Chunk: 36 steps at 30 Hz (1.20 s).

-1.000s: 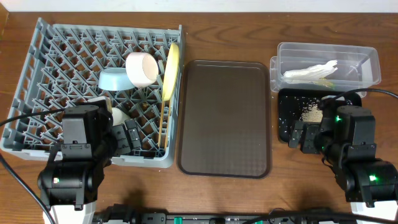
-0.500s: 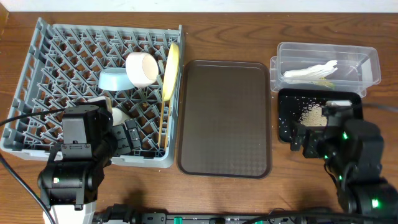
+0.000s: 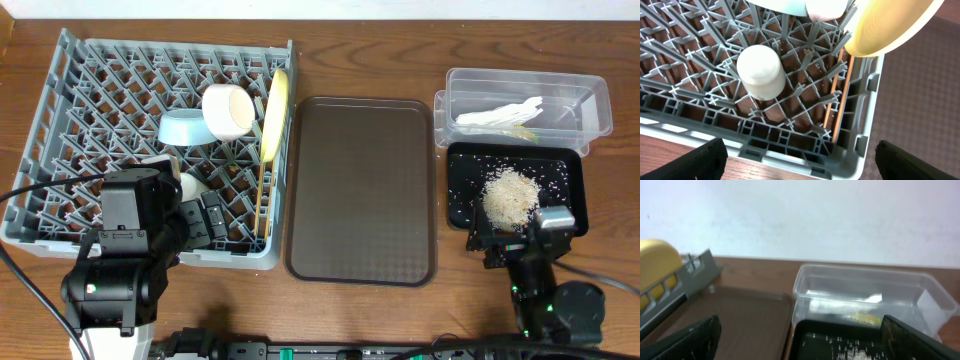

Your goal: Sort waste into correct bins and load items into the dishwasher

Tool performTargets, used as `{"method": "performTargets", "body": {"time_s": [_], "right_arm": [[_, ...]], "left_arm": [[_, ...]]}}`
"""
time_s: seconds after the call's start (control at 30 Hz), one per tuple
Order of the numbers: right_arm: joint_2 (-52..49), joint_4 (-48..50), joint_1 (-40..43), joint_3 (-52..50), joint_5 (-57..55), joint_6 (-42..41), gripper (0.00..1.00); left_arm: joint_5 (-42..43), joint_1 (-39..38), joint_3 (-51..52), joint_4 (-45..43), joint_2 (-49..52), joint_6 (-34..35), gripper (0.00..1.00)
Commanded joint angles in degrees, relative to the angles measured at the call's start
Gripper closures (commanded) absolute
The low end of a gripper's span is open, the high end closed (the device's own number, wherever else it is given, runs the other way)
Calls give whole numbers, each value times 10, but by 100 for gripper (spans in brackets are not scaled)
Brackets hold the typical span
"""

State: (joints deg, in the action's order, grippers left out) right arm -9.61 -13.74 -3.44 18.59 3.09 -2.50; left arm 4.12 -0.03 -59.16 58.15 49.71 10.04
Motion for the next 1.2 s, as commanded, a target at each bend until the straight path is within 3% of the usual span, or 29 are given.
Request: {"method": "performTargets", "body": {"time_s": [0.0,0.27,0.43,0.6,1.17], "right_arm": [[47,60,3,-59,4,7,1],[93,239,14,-183,1,14,1],[93,202,16,-183,2,96,1],[93,92,16,-183,3,99,1],[93,96,18,-183,2,101,1]], "left_arm": [[-1,1,2,0,0,-10,3],[-1,1,2,0,0,-10,3],[-1,1,2,0,0,-10,2],[-1,1,2,0,0,-10,3],[-1,1,2,0,0,-10,3]]}}
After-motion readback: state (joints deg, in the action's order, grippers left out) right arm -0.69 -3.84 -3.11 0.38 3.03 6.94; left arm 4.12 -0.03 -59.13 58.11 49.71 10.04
